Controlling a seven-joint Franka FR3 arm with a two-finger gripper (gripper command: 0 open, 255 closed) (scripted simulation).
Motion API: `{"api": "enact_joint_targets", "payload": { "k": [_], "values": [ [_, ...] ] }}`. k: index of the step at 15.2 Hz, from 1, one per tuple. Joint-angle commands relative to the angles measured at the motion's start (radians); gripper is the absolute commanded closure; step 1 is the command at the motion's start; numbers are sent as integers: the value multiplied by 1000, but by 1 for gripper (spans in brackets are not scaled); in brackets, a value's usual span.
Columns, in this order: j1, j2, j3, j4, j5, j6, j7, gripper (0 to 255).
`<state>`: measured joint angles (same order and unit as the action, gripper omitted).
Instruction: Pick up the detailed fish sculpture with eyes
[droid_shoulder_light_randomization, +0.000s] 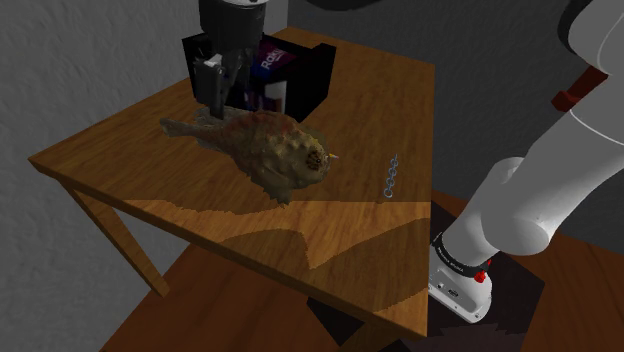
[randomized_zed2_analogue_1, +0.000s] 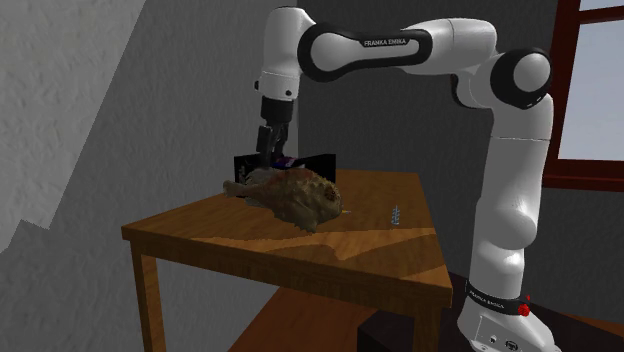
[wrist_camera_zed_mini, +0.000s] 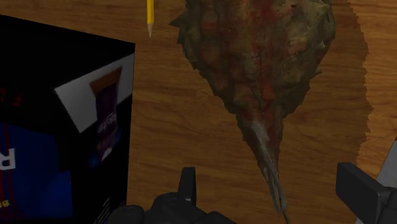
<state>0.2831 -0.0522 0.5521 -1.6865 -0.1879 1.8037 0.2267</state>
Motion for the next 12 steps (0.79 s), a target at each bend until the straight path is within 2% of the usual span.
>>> {"api": "enact_joint_targets", "payload": {
  "k": [1,8,9,12],
  "values": [
    [4,14,6,-3,-11,16,5,0],
    [3,4,3,-88,-9,92,16,0],
    [4,4,4,-88,-10,92,18,255],
    [3,4,4,-88,-9,92,17,255]
  ]
}}
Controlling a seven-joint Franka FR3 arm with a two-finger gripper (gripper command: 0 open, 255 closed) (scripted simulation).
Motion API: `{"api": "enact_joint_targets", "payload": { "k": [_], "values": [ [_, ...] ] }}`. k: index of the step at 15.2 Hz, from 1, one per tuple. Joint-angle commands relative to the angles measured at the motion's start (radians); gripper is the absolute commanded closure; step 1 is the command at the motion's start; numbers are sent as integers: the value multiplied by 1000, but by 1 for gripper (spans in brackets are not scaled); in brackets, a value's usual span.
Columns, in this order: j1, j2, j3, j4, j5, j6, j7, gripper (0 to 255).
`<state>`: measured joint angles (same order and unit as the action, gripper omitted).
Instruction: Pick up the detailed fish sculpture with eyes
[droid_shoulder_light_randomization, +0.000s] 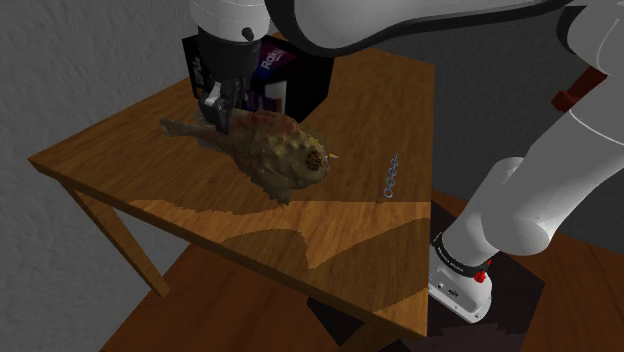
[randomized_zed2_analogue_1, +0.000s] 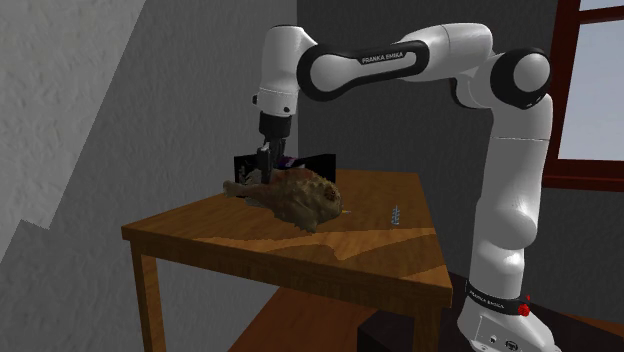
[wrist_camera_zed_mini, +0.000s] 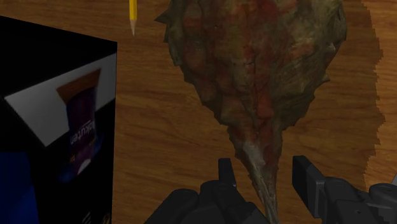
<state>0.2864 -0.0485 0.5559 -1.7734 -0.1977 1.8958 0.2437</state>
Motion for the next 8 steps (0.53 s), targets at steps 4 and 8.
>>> {"api": "enact_joint_targets", "payload": {
  "k": [4,8],
  "values": [
    [0,0,0,-3,1,1,1,255],
    [0,3,0,28,1,-27,-5,255]
  ]
}}
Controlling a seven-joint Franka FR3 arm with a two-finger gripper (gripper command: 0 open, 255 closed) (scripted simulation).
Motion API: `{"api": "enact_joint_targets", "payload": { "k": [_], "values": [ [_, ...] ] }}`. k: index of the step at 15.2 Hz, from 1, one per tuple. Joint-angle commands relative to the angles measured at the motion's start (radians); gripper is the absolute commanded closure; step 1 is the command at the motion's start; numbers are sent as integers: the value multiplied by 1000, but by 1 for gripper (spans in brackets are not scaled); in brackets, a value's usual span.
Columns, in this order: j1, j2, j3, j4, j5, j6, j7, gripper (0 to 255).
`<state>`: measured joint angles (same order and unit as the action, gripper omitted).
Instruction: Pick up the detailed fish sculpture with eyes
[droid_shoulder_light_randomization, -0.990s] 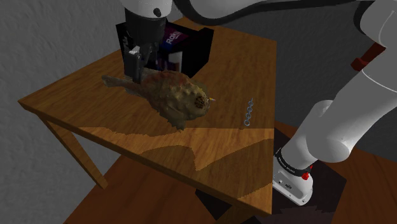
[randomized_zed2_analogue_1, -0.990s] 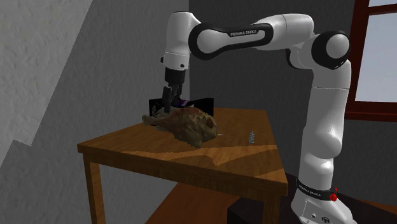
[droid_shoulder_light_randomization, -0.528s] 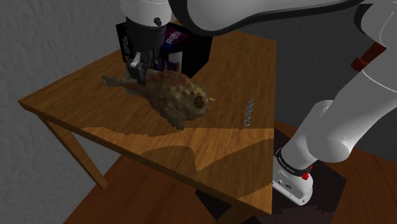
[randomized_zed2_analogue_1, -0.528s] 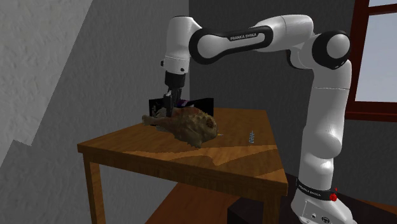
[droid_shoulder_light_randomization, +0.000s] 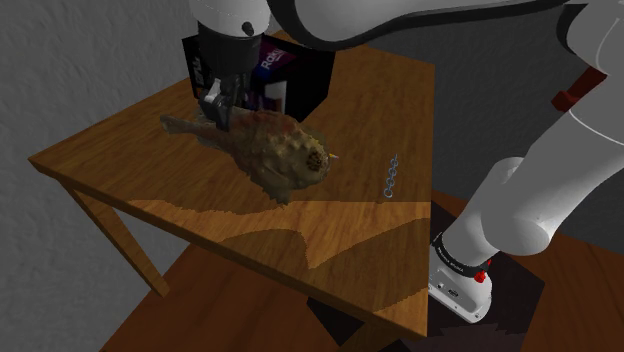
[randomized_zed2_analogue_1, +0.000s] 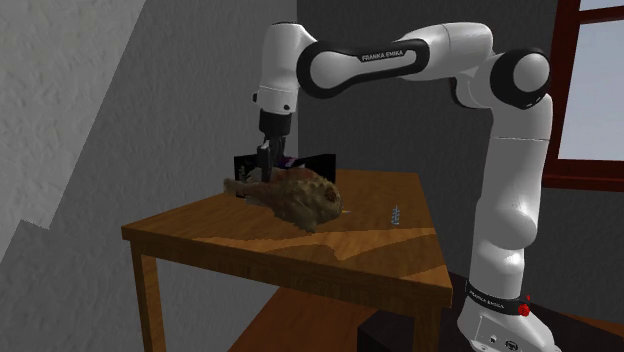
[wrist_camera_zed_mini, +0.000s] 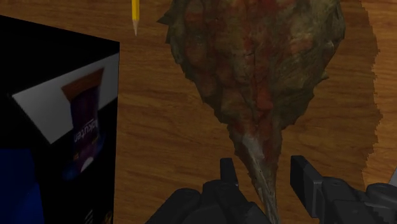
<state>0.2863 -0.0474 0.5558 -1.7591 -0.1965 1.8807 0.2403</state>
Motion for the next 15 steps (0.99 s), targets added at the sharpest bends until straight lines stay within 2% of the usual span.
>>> {"api": "enact_joint_targets", "payload": {
  "k": [1,13,15],
  "values": [
    [0,4,1,29,-1,-26,-4,255],
    [9,47,12,237,-20,-197,-18,255],
    [9,48,12,240,-21,-199,-19,255]
  ]
}}
